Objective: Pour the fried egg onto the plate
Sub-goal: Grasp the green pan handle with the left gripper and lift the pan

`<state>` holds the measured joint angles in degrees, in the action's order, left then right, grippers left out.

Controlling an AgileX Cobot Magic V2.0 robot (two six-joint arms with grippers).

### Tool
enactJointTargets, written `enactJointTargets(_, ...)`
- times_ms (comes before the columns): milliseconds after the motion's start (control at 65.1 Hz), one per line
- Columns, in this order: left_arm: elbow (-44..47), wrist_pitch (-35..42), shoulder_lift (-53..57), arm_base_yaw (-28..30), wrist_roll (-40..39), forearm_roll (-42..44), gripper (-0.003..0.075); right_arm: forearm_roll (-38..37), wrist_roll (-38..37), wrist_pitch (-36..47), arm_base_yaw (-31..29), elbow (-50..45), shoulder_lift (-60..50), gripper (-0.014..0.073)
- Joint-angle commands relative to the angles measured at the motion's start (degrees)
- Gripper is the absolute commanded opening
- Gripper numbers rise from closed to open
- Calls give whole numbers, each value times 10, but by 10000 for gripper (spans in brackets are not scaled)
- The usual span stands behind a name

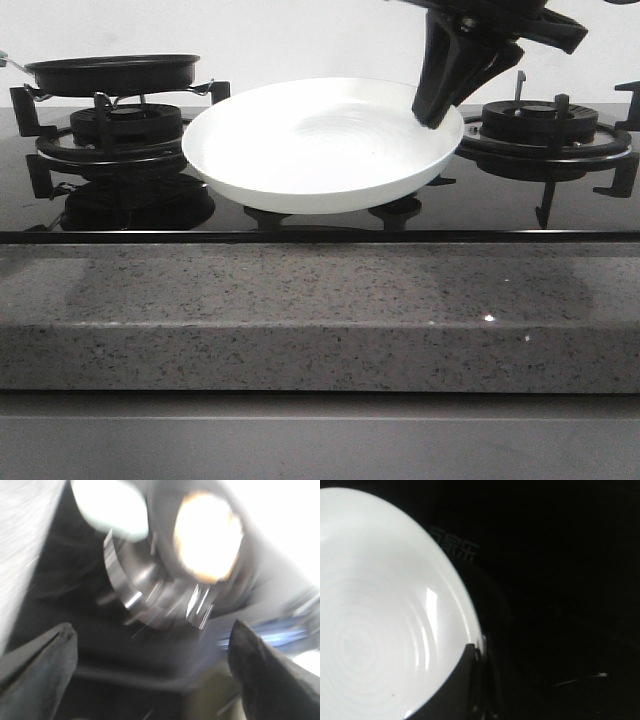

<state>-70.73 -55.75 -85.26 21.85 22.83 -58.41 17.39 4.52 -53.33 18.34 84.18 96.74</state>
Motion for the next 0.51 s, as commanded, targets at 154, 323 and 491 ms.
enactJointTargets(154, -63, -37, -85, 14, 13, -177, 596, 4, 5, 24, -2, 14, -25, -69)
enactJointTargets(323, -94, -53, -135, 14, 13, -214, 573, 4, 5, 24, -2, 14, -25, -69)
enactJointTargets(491, -102, -55, -168, 12, 13, -252, 564, 4, 5, 23, -2, 14, -25, -69)
